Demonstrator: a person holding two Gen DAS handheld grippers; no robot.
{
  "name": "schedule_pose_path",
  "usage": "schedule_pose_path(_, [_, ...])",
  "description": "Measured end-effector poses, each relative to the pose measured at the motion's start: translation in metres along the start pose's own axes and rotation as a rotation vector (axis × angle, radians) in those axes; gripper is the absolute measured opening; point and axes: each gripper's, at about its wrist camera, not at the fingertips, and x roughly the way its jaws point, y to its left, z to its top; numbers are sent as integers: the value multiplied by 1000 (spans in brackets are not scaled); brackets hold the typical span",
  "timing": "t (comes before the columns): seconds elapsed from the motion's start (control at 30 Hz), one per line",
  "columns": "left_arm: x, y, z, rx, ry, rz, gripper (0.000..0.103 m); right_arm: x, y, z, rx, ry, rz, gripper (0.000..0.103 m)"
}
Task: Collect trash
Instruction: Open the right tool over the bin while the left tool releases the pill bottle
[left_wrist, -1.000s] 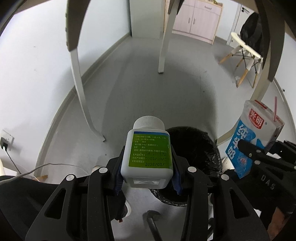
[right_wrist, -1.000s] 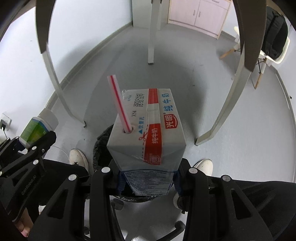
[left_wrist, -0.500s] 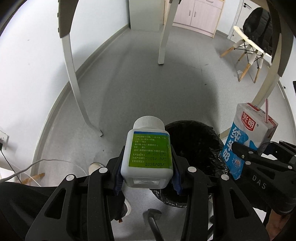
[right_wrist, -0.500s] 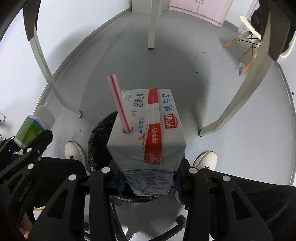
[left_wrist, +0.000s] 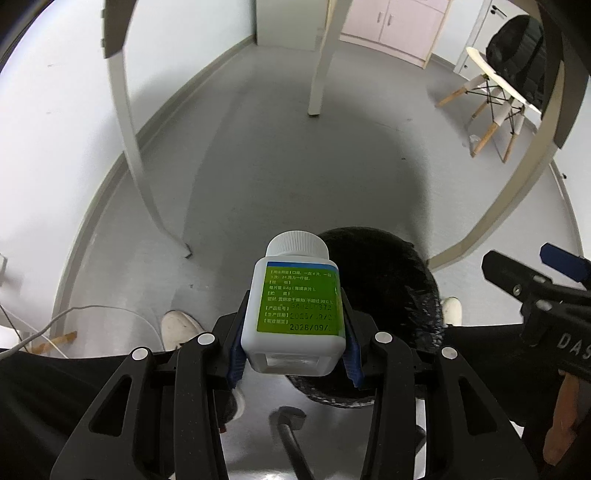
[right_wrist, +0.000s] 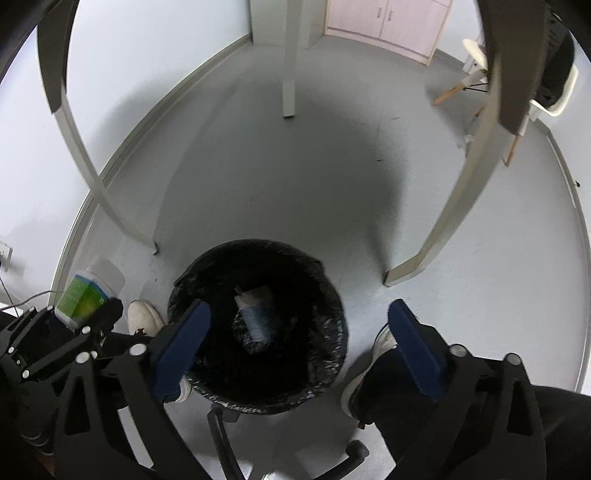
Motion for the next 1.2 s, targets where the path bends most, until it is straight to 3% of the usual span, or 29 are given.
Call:
schedule_pose_path(0.63, [15, -63, 1, 96, 43, -75, 41, -10, -63, -21, 110, -25, -56, 95])
schedule_pose_path(0.97, [15, -73, -1, 123, 53, -108, 43, -9, -79, -23, 163, -26, -48, 95])
schedule_pose_path(1.2, [14, -70, -1, 106, 42, -94, 66, -12, -75, -23, 153, -33, -43, 95])
